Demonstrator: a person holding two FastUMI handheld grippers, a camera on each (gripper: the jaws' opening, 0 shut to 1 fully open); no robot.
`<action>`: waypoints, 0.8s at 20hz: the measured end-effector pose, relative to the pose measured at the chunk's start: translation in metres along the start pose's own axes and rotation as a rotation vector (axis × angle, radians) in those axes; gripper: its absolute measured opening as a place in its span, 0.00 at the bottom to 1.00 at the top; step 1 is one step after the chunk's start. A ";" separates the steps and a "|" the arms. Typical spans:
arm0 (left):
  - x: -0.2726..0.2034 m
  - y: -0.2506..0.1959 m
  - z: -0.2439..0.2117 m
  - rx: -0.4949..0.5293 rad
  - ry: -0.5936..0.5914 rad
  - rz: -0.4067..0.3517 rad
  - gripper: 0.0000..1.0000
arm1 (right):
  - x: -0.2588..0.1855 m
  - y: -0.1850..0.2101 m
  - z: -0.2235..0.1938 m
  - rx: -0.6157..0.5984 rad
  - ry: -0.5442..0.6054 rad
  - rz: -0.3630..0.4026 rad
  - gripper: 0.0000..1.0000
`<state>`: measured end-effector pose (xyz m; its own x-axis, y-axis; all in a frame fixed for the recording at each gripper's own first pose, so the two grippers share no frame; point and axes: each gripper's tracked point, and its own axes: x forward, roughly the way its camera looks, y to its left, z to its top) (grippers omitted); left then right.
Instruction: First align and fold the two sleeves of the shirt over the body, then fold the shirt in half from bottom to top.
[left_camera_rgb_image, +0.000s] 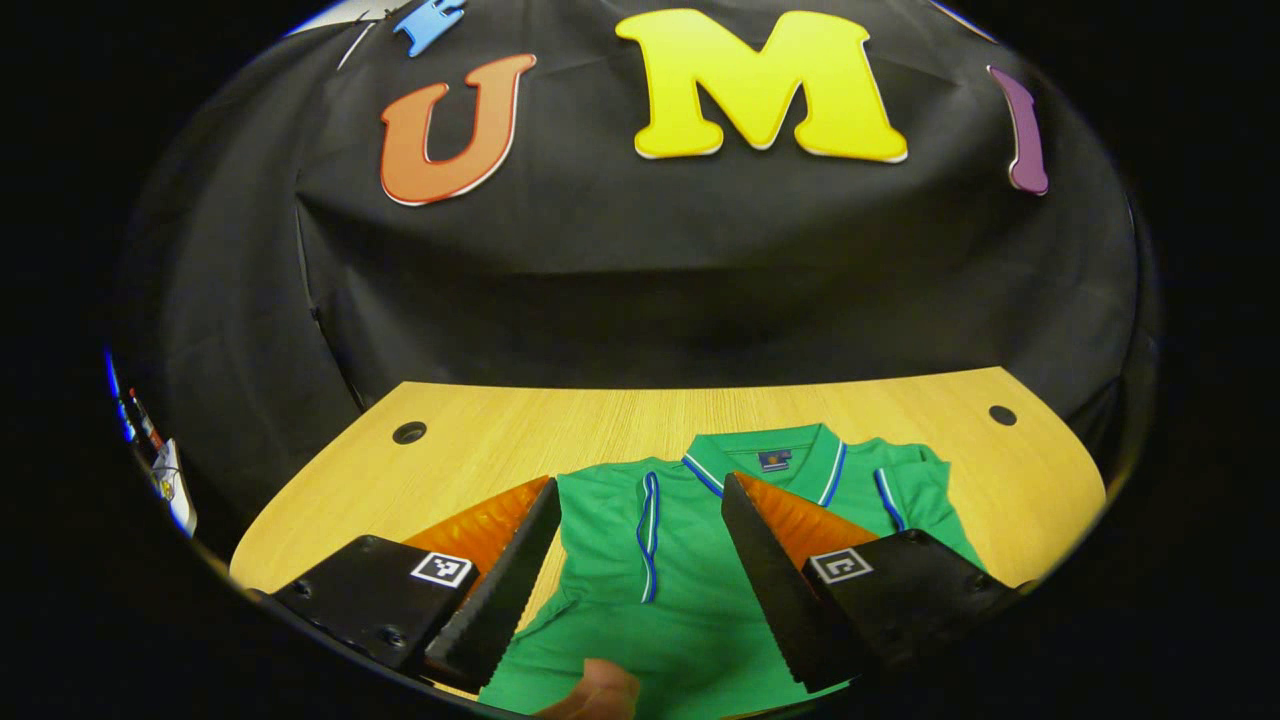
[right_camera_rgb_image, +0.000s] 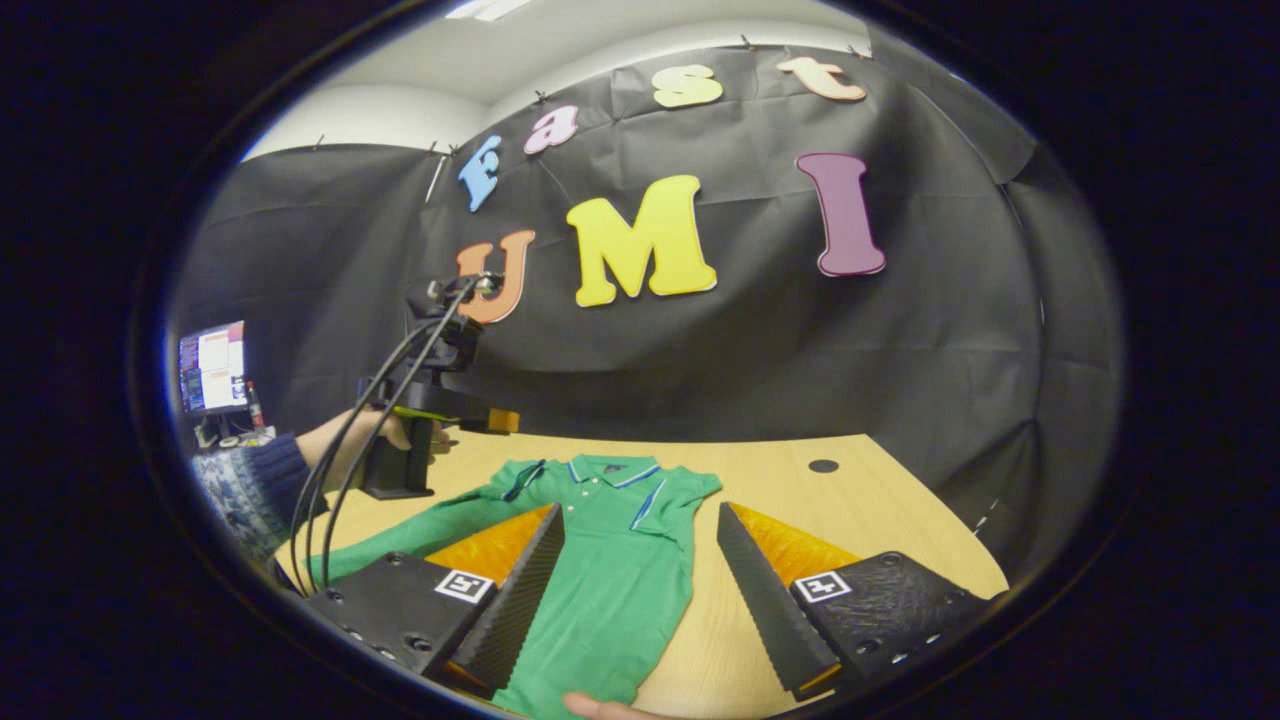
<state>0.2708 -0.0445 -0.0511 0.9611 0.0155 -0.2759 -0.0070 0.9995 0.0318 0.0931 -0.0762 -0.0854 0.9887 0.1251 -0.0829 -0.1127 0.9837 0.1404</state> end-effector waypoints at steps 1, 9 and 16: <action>-0.019 0.001 0.005 -0.002 -0.023 -0.008 1.00 | -0.003 0.004 0.005 -0.004 -0.008 -0.002 0.92; -0.164 0.049 0.028 0.026 -0.199 0.014 1.00 | -0.040 0.042 0.036 -0.065 -0.043 0.016 0.93; -0.252 0.088 -0.023 0.000 -0.268 0.031 1.00 | -0.080 0.052 0.057 -0.152 -0.138 -0.047 0.95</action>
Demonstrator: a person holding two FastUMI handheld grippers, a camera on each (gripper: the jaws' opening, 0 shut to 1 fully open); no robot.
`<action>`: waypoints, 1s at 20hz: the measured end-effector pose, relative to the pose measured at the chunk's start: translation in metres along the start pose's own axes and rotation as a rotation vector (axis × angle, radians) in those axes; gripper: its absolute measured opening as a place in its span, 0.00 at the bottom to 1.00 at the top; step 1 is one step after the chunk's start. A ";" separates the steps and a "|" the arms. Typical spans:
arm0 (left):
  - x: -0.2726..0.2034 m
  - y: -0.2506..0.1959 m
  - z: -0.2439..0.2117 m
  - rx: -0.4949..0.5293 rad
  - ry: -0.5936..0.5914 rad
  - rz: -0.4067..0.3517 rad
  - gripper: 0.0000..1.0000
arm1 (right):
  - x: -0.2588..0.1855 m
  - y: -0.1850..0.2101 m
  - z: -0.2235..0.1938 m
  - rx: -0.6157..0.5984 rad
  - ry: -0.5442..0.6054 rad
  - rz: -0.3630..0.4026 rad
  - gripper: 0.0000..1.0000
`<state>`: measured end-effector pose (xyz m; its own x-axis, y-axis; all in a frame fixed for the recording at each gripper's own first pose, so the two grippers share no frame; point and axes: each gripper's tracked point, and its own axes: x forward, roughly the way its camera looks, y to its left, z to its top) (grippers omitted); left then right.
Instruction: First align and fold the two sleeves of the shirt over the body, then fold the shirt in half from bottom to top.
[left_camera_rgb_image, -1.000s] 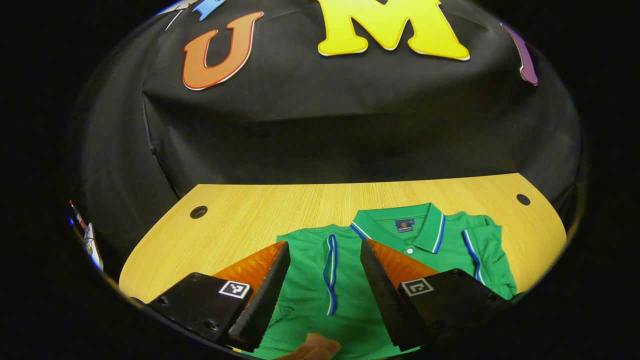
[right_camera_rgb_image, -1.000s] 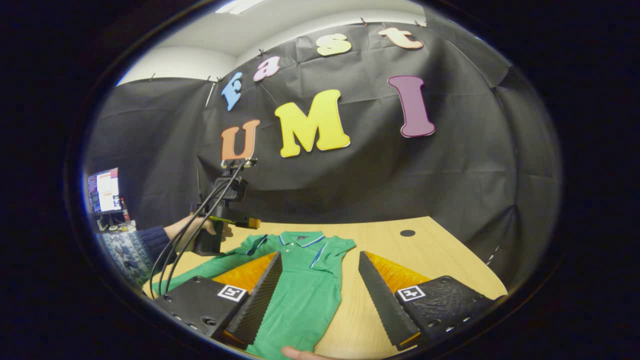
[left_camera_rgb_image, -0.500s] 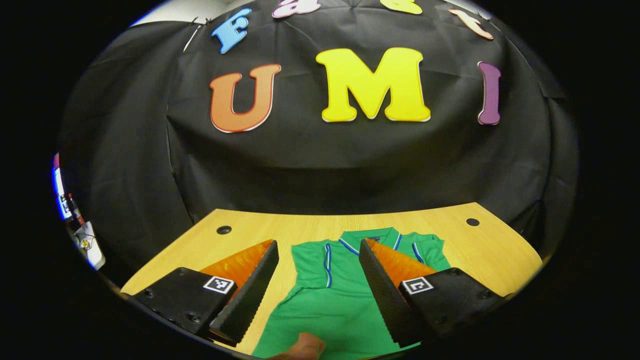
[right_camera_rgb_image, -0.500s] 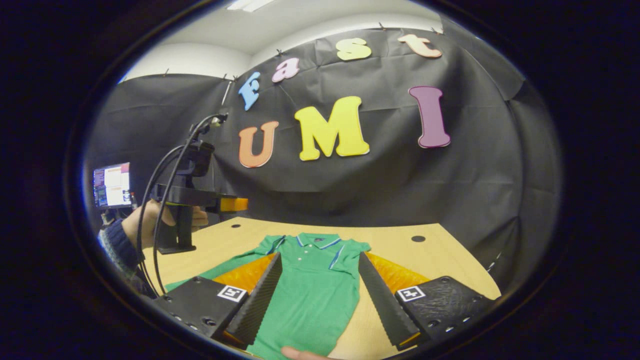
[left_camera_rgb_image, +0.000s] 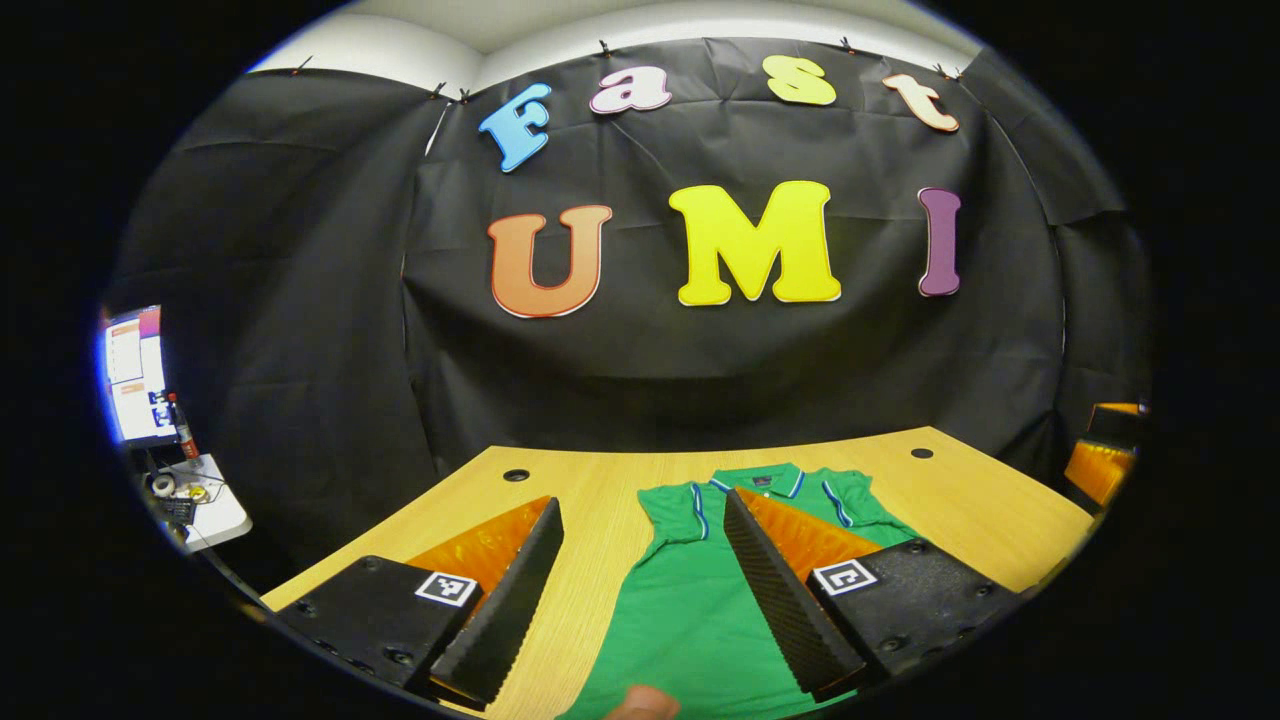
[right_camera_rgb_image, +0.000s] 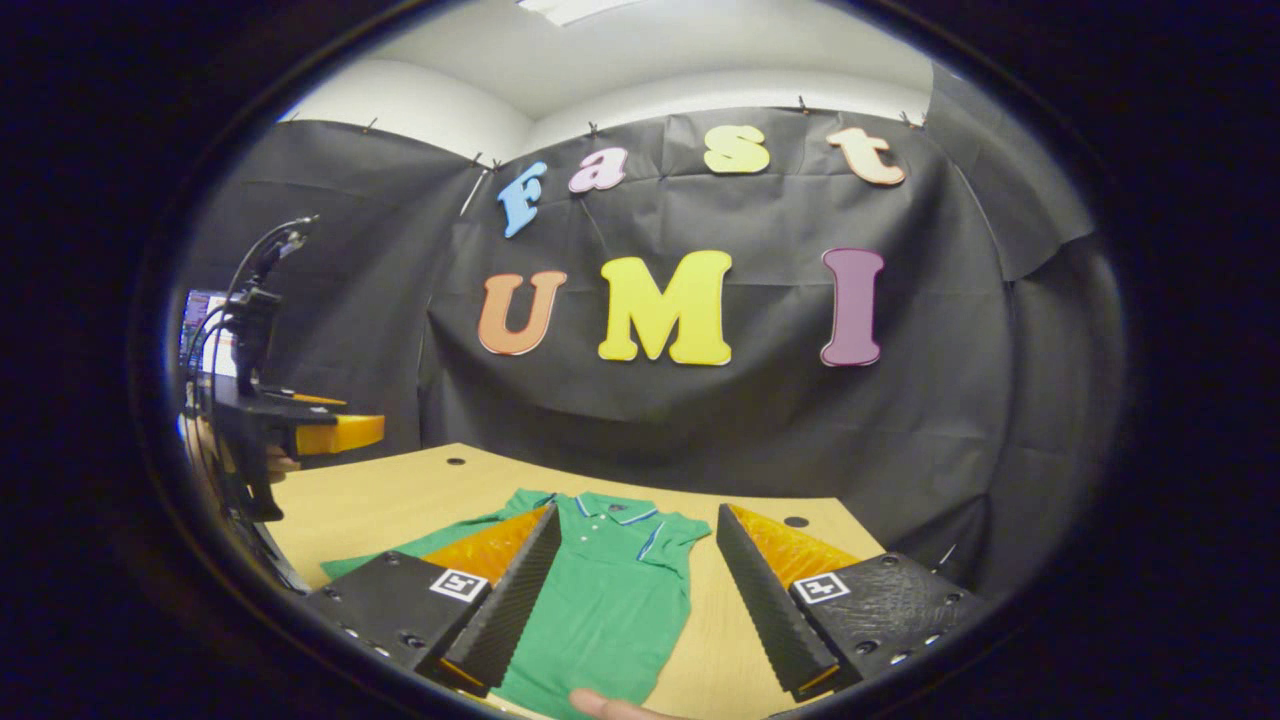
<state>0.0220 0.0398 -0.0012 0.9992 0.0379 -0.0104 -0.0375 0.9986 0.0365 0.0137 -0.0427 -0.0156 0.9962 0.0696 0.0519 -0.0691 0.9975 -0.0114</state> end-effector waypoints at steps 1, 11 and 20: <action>-0.004 0.010 0.004 0.024 -0.029 0.023 1.00 | -0.004 0.003 0.001 -0.006 -0.010 0.004 0.95; -0.035 0.011 -0.047 -0.035 0.016 -0.036 1.00 | -0.025 -0.003 -0.037 -0.031 0.055 -0.025 0.95; -0.032 0.020 -0.098 -0.090 0.186 -0.025 1.00 | -0.044 0.000 -0.105 0.033 0.198 -0.085 0.95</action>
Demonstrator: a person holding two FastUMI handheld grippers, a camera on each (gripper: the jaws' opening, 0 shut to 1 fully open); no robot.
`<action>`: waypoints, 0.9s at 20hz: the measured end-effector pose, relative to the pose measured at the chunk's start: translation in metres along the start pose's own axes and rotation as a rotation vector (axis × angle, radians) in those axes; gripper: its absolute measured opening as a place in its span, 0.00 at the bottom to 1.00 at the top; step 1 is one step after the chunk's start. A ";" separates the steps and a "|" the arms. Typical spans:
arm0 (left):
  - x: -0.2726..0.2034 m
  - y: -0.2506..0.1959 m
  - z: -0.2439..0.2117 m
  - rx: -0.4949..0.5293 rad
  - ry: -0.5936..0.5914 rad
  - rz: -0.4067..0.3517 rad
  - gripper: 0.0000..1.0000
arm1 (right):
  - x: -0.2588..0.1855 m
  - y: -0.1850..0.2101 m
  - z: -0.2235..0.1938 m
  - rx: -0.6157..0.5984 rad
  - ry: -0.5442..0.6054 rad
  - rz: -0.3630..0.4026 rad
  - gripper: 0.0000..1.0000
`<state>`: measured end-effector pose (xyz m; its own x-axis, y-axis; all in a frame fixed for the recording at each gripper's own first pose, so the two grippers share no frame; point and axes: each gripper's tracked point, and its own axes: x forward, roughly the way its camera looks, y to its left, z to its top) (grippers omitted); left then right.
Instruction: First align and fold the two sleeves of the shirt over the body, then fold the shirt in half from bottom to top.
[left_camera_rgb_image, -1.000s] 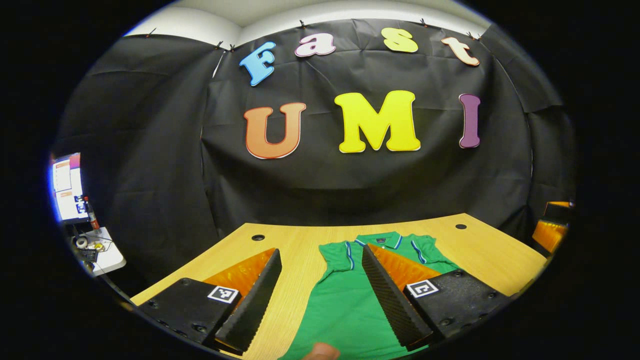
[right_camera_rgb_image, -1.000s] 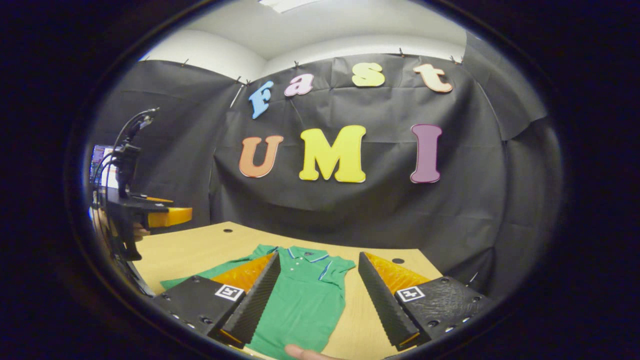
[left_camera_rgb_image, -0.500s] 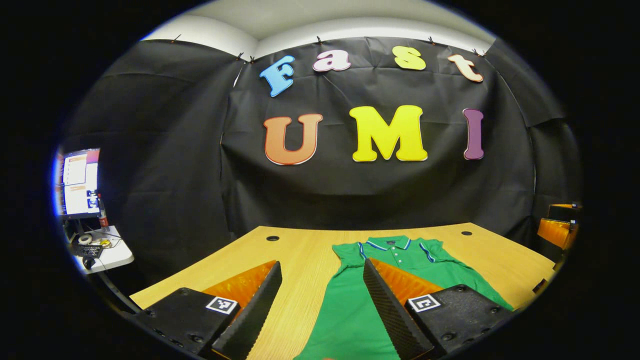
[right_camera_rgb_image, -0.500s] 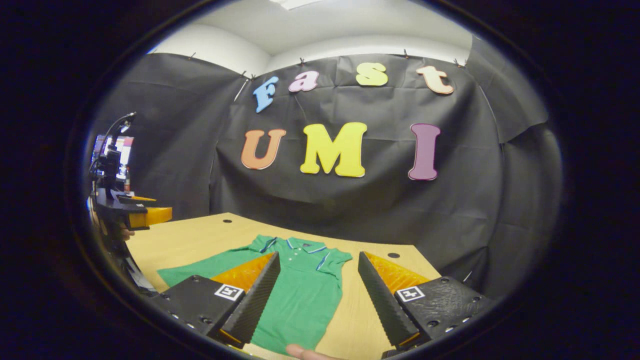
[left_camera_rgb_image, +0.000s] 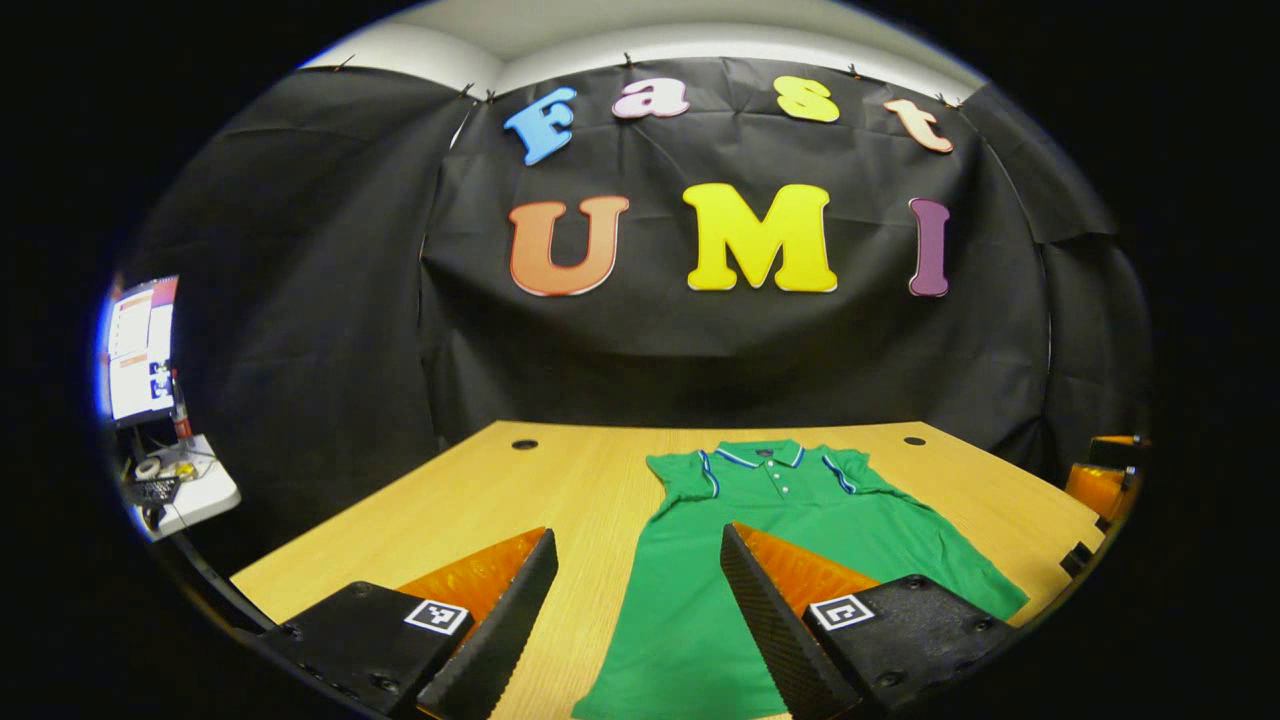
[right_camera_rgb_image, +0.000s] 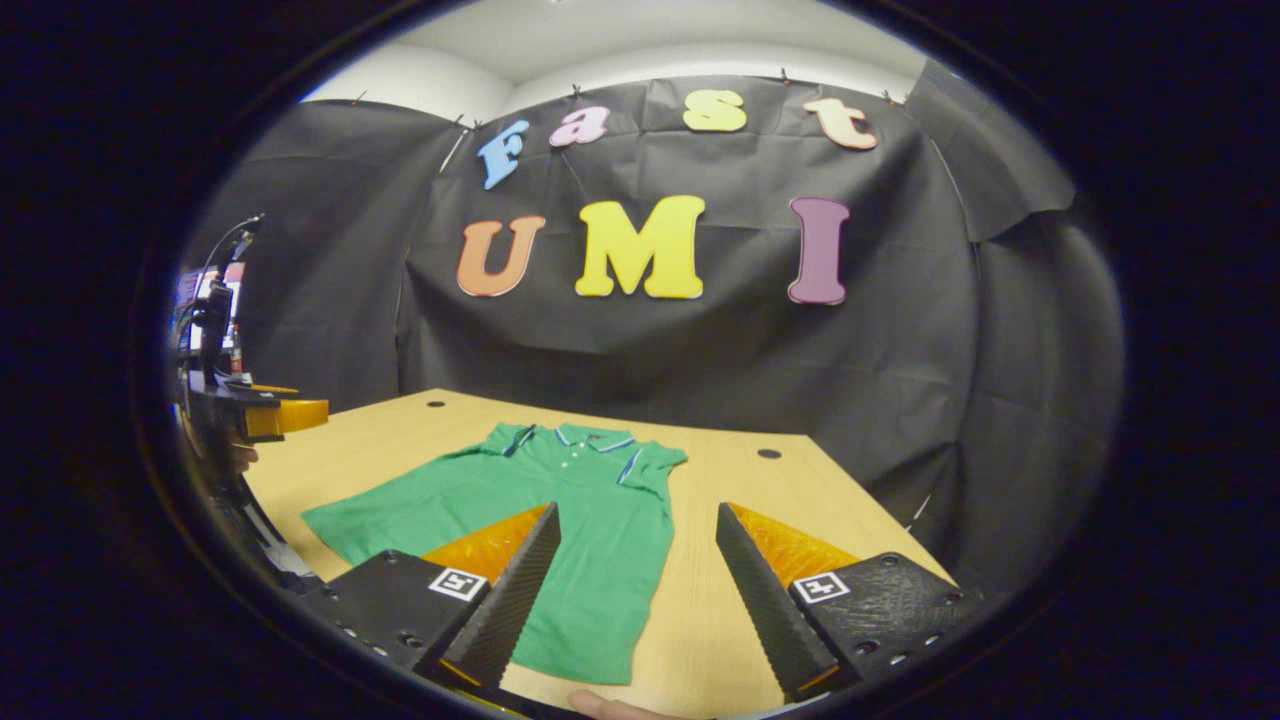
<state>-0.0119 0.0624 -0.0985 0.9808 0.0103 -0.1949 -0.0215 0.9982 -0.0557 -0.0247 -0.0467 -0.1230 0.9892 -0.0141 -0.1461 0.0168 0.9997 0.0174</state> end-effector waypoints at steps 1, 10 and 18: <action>0.000 0.003 -0.007 -0.017 0.017 0.011 1.00 | 0.000 0.004 -0.014 0.014 0.036 0.008 0.95; 0.005 -0.004 -0.075 0.006 0.199 -0.067 1.00 | -0.004 0.006 -0.096 0.076 0.268 -0.025 0.96; 0.007 0.005 -0.113 -0.002 0.301 -0.046 1.00 | -0.004 0.014 -0.113 0.066 0.318 -0.004 0.95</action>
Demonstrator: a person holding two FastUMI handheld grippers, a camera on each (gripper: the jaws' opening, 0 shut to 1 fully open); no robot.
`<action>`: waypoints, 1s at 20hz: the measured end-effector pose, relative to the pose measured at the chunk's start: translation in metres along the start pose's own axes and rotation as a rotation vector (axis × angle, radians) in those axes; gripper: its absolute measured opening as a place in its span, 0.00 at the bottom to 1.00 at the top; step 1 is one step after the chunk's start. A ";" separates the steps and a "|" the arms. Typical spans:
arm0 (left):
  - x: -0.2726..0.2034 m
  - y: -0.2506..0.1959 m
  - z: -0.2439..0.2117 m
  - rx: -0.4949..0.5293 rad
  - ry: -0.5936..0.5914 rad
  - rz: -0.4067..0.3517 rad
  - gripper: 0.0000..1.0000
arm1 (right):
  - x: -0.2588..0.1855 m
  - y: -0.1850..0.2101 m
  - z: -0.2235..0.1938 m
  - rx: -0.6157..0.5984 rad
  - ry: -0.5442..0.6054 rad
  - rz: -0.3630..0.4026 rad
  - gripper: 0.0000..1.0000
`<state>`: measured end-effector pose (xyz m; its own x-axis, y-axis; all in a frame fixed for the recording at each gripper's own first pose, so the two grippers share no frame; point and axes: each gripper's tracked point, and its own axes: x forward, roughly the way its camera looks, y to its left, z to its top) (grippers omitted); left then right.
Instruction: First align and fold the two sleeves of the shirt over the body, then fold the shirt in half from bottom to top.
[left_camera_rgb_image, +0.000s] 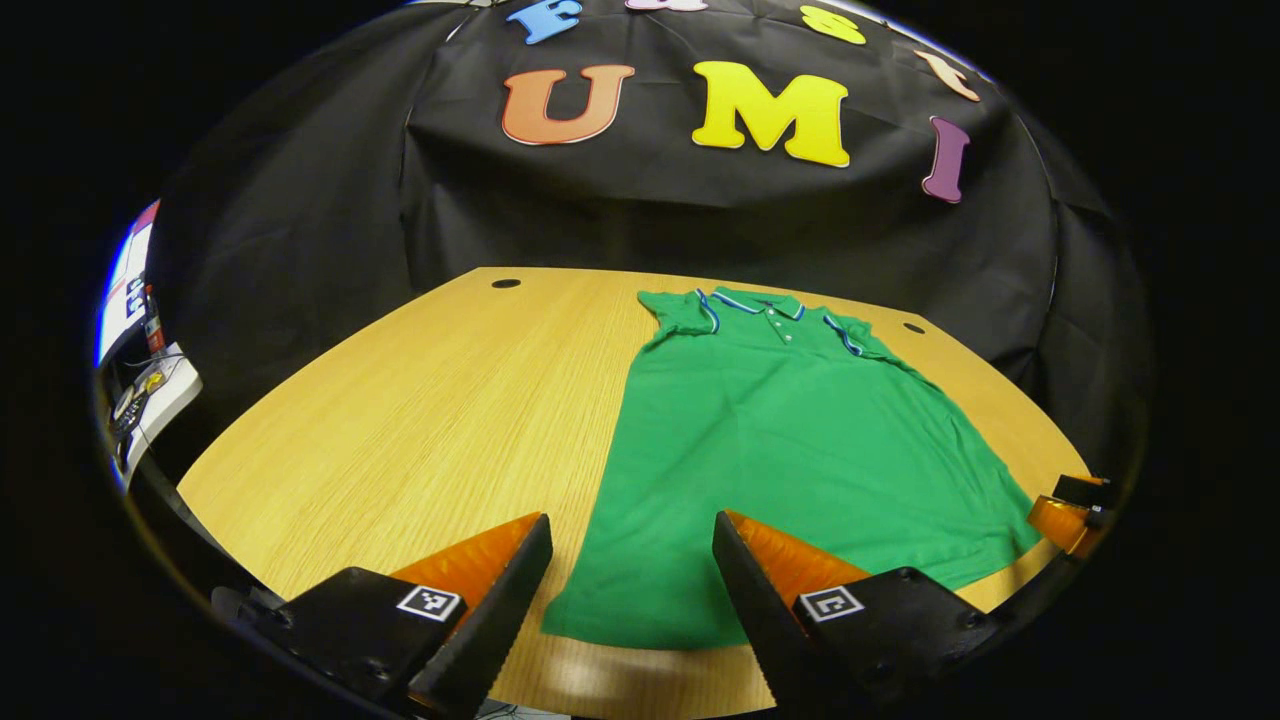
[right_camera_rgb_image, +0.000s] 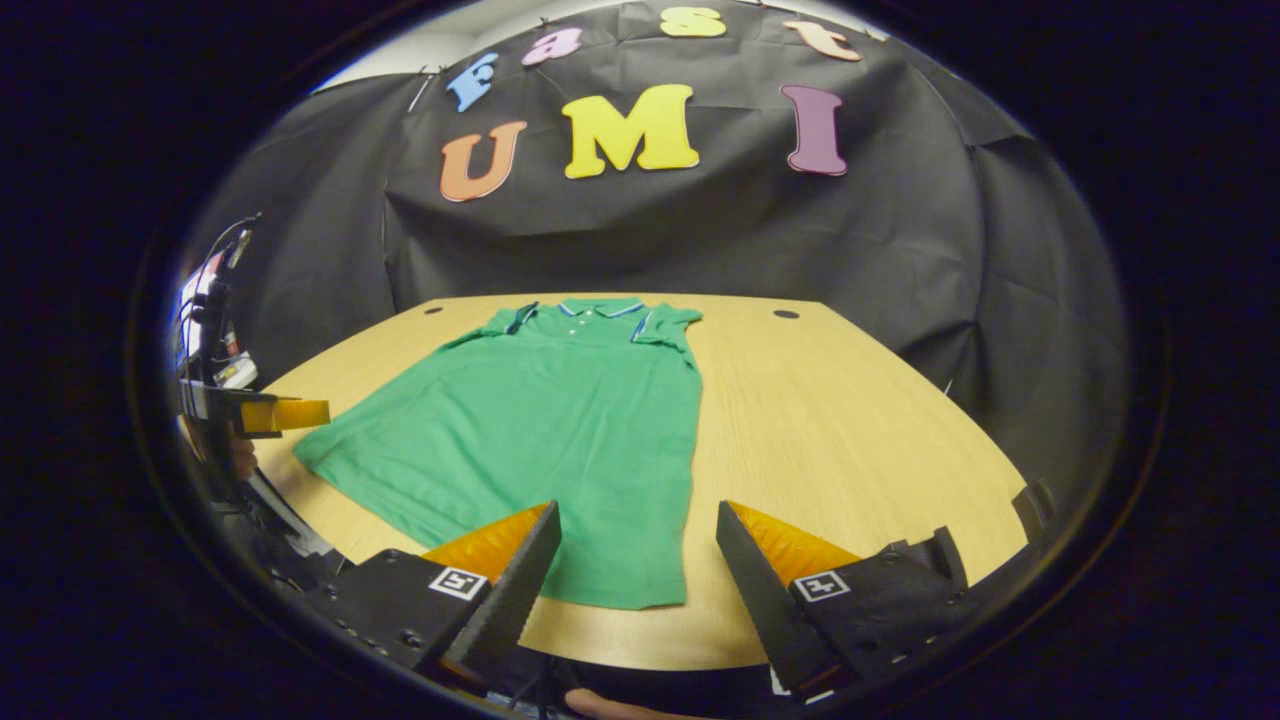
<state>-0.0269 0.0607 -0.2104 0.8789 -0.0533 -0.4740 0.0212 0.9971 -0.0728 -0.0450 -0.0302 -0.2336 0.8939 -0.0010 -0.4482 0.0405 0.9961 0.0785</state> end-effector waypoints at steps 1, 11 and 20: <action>0.003 0.001 -0.006 -0.011 0.013 -0.002 1.00 | 0.002 0.001 -0.002 -0.002 0.008 0.001 0.95; 0.008 0.015 -0.021 0.019 0.016 0.028 1.00 | 0.018 0.009 -0.024 -0.002 0.084 0.021 0.93; 0.012 -0.007 -0.019 0.099 -0.004 -0.013 0.08 | 0.026 0.023 -0.022 0.031 0.050 0.104 0.07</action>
<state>-0.0257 0.0520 -0.2318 0.8802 -0.0666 -0.4699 0.0796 0.9968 0.0077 -0.0306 -0.0056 -0.2636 0.8707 0.1077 -0.4798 -0.0373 0.9874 0.1539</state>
